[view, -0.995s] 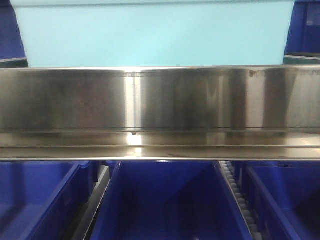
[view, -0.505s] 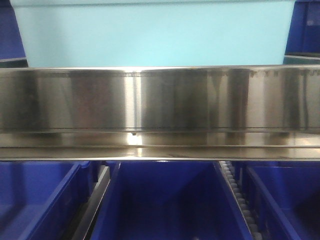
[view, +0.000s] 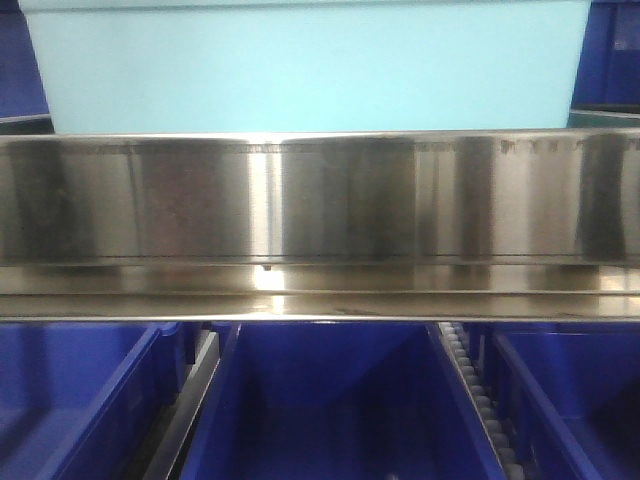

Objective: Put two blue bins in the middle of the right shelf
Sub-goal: 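Close both grippers on the sides of the light blue bin on the shelf, then lift the light blue bin with both grippers and pull it off the shelf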

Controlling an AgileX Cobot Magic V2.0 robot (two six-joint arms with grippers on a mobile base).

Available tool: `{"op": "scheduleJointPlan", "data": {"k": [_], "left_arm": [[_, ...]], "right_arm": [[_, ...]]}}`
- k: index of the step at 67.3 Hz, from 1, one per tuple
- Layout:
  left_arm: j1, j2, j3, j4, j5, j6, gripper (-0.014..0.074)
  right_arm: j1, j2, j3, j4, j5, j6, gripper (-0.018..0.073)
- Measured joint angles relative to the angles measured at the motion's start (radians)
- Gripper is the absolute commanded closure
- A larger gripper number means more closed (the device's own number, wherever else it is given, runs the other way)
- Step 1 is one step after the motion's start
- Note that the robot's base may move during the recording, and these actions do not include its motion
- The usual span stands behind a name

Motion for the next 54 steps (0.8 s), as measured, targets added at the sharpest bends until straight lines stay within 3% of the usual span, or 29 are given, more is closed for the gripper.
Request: {"op": "scheduleJointPlan", "data": {"k": [12,46,54], "left_arm": [[0.000,0.105,-0.007,-0.013,0.018,-0.008,0.0046],[0.017,0.273,-0.007,-0.027,-0.005,-0.059,0.0046],[0.022,0.276,-0.007,-0.027,-0.005,-0.061,0.0048]], "right_arm": [[0.045,0.114,-0.015,-0.003,-0.004,0.028,-0.0010],[0.045,0.341,-0.015,-0.008,-0.073,0.059,-0.0007],[0.045,0.364,-0.015,-0.008,-0.075,0.059,0.0117]]}}
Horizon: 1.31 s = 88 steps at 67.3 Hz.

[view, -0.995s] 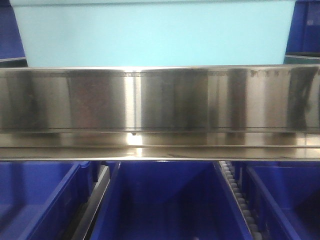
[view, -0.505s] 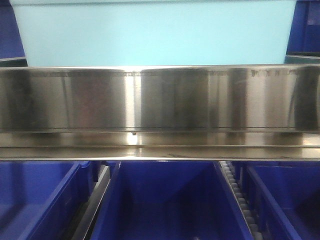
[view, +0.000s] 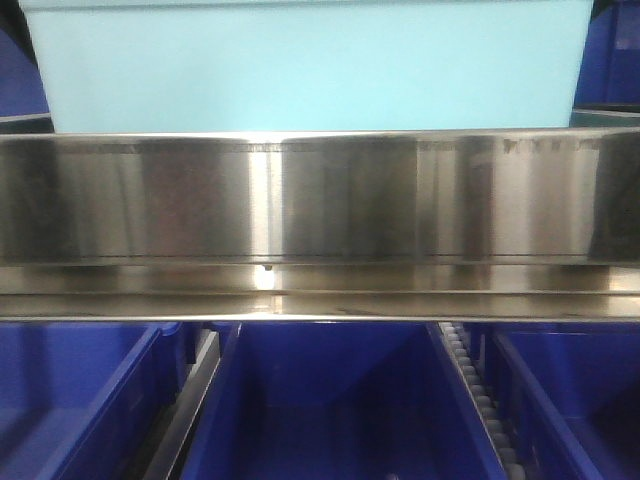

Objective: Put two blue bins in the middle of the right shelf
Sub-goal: 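Lift the light blue bin with both grippers and pull it off the shelf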

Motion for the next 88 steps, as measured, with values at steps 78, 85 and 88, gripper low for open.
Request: {"op": "scheduleJointPlan", "data": {"k": [78,85,88], "left_arm": [[-0.008,-0.095,-0.226,-0.041,0.028,-0.017,0.0707],[-0.023,-0.116,-0.289,-0.032,0.024,-0.017,0.0707],[-0.029,-0.119,-0.313,-0.030,0.024,-0.017,0.0707]], "right_arm": [[0.000,-0.211,0.002,-0.019,-0.065,0.048,0.0712],[0.000,-0.274,0.002,-0.026,-0.110,0.048,0.0712],[0.000,-0.293,0.002,-0.030,-0.126,0.050,0.0712]]}}
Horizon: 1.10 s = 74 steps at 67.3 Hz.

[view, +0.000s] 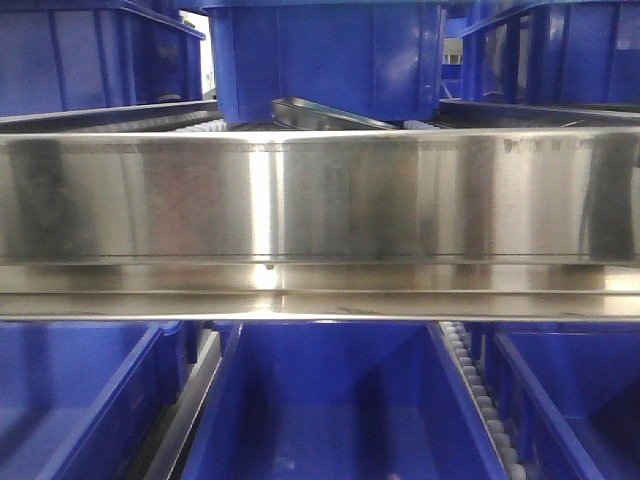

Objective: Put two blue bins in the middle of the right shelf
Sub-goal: 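Lift the light blue bin with both grippers and pull it off the shelf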

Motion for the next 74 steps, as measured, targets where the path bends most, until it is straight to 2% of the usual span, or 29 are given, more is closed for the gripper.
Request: {"op": "scheduleJointPlan", "data": {"k": [11,33,74], "left_arm": [[-0.013,-0.009,-0.050,0.002,0.000,0.000,0.0707],[-0.013,-0.009,-0.052,0.000,-0.001,0.000,0.0707],[-0.013,-0.009,-0.052,0.016,-0.174,0.000,0.0707]], "right_arm": [[0.000,-0.059,0.000,-0.007,-0.029,0.000,0.0712],[0.000,-0.070,0.000,-0.009,-0.030,0.000,0.0712],[-0.002,-0.070,0.000,-0.027,-0.077,0.004,0.0712]]}}
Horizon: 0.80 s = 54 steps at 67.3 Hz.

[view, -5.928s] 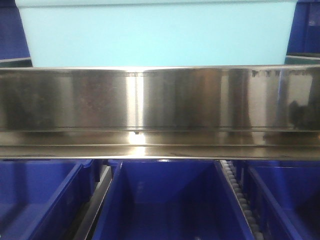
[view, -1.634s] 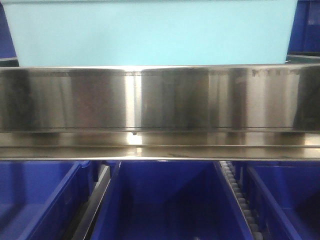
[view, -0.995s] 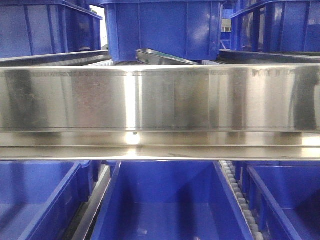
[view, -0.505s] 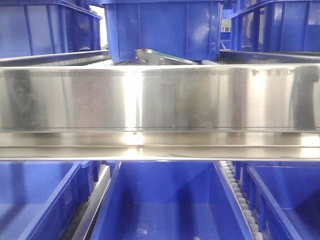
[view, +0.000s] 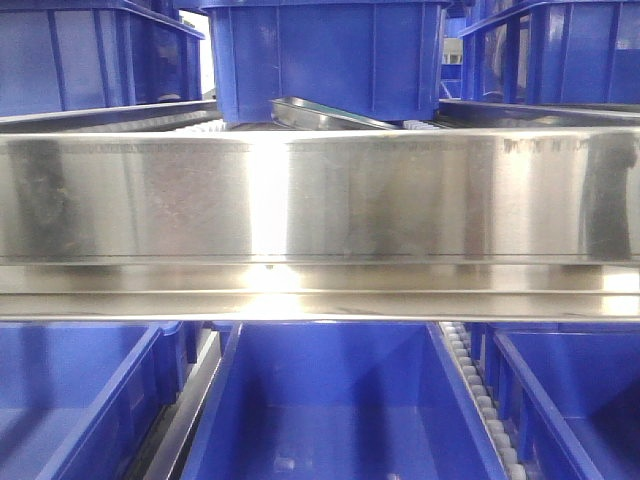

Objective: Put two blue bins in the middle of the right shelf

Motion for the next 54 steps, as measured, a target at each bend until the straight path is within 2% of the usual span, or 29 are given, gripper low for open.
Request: {"op": "scheduleJointPlan", "data": {"k": [54], "left_arm": [[0.000,0.000,0.000,0.002,-0.006,0.000,0.0707]], "right_arm": [[0.000,0.000,0.000,0.000,0.000,0.002,0.0712]]}}
